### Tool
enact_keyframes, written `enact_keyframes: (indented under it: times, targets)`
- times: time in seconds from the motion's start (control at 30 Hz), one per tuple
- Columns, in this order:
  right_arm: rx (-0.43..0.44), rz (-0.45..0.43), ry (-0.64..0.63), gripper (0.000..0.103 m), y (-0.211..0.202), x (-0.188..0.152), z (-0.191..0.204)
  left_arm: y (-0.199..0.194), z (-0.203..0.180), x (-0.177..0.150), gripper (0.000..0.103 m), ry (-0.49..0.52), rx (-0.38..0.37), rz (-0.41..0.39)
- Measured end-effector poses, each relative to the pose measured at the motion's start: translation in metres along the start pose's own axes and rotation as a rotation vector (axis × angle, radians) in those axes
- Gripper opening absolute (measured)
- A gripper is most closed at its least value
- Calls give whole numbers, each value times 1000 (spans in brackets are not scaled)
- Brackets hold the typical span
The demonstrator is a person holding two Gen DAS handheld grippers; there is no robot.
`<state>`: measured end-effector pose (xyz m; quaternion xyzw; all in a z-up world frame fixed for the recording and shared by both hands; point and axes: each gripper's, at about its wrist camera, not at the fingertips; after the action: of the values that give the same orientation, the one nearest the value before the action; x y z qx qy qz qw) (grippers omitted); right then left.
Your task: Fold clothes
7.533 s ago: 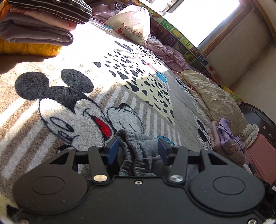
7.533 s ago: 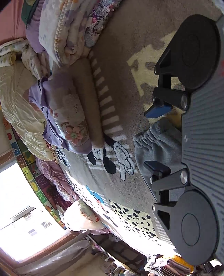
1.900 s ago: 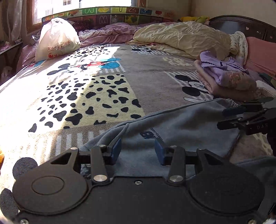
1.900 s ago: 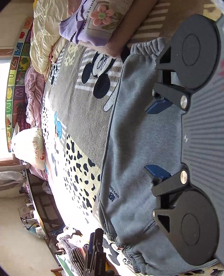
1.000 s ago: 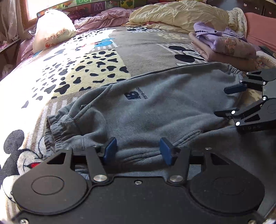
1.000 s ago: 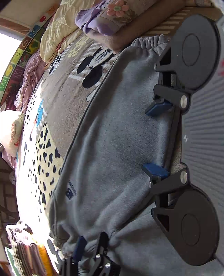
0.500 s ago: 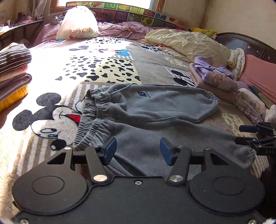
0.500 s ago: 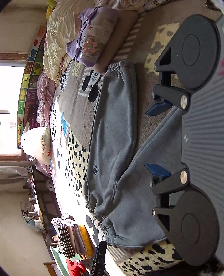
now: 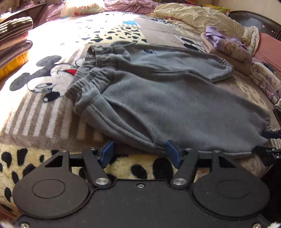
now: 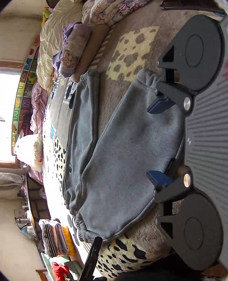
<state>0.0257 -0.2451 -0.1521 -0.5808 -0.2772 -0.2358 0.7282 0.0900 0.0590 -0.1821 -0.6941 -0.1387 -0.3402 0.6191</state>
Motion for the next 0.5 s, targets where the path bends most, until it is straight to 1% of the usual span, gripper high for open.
enact_keyframes:
  times: [0.03, 0.07, 0.13, 0.17, 0.27, 0.3, 0.37, 0.5]
  targets:
    - [8, 24, 23, 77, 7, -5, -5, -3, -1, 3, 71, -3, -2, -1]
    - [27, 2, 44, 78, 8, -10, -9, -6, -2, 5, 71, 1, 4, -9]
    - [38, -45, 66, 76, 1, -14, -10, -11, -1, -1, 71, -5, 4, -42]
    - [39, -69, 73, 73, -3, -15, -9, -12, 2, -5, 71, -21, -3, -49]
    - [80, -141, 143, 73, -18, -22, -20, -20, 11, -9, 70, -79, -34, -89]
    - [90, -149, 165, 73, -20, -23, -24, -20, 14, -9, 70, -97, -43, -92]
    - [101, -143, 192, 72, -18, -21, -29, -15, 19, -9, 70, -131, -54, -66]
    - [84, -111, 178, 73, -6, -21, -25, -11, 19, -8, 70, -138, -58, -58]
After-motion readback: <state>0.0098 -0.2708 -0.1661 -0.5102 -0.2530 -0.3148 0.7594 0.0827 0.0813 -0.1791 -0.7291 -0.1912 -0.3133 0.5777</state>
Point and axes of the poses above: each gripper's, at about its wrist camera, not at the fingertips, and y roughly the way its jaws point, z to its left, x to its top, and after that the axes turned 13 degrees about y, right-handed
